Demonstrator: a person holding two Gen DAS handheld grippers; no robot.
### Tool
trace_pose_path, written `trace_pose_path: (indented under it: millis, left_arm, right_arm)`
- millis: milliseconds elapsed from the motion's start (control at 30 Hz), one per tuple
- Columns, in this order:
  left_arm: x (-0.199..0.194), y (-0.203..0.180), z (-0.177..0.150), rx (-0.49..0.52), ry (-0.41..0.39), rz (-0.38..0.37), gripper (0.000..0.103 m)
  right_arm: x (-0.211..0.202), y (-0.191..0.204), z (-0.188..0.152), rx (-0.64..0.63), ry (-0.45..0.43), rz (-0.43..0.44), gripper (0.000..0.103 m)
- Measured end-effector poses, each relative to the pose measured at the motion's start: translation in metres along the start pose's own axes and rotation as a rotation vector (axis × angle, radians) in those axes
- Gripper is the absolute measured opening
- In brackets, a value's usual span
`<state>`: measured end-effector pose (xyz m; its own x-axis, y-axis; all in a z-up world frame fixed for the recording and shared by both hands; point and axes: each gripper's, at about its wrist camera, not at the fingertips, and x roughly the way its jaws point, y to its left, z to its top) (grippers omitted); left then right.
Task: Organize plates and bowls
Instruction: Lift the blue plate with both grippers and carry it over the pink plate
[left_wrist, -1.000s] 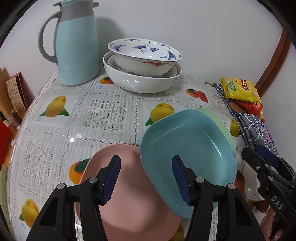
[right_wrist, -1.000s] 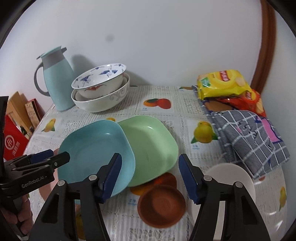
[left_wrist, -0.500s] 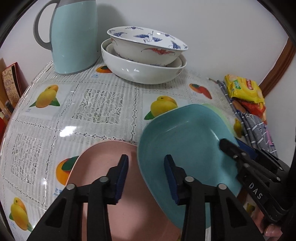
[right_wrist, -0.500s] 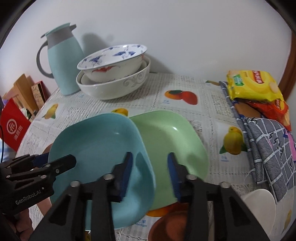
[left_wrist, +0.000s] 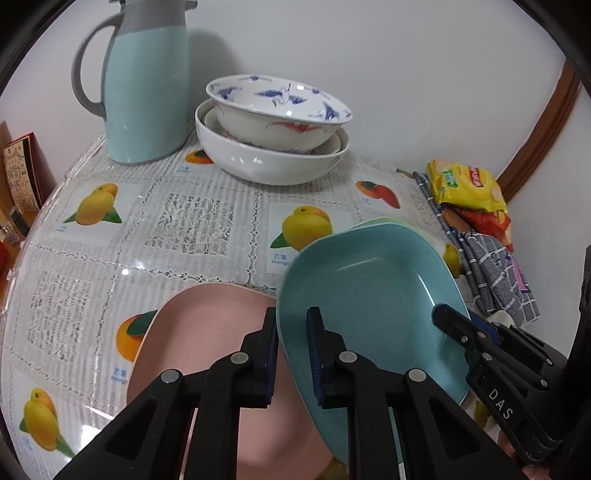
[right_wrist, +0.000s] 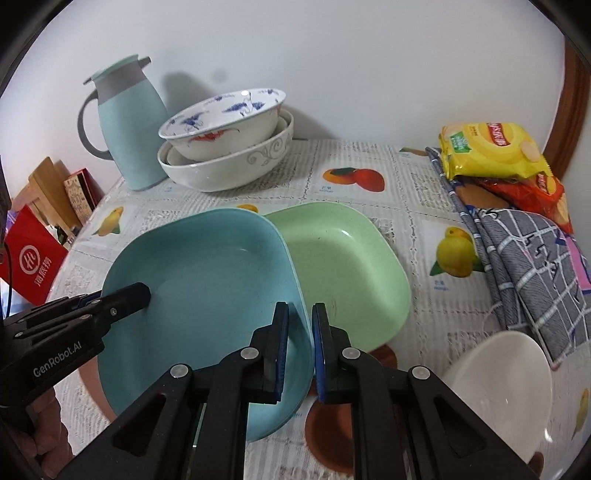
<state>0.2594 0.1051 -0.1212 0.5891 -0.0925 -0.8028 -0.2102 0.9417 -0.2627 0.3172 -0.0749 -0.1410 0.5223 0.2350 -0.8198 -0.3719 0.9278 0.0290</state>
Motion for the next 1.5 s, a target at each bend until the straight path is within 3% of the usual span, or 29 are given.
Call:
trace_pose_path:
  millis: [733,1167,1500]
  left_arm:
    - [-0.091,0.002,-0.036,0.011,-0.092,-0.007,0.015]
    - [-0.104,0.019,-0.06,-0.01,-0.085,-0.002,0.015]
    - [-0.091,0.04,-0.078,-0.032,-0.034,0.019,0.015]
  right_arm:
    - [-0.102,0.03,-0.041,0.05,-0.106,0.022,0.012]
    - [-0.115,0.048,-0.063,0.047,-0.111,0.037,0.012]
    - [-0.098,0.062,-0.086,0.035,-0.058,0.051,0.012]
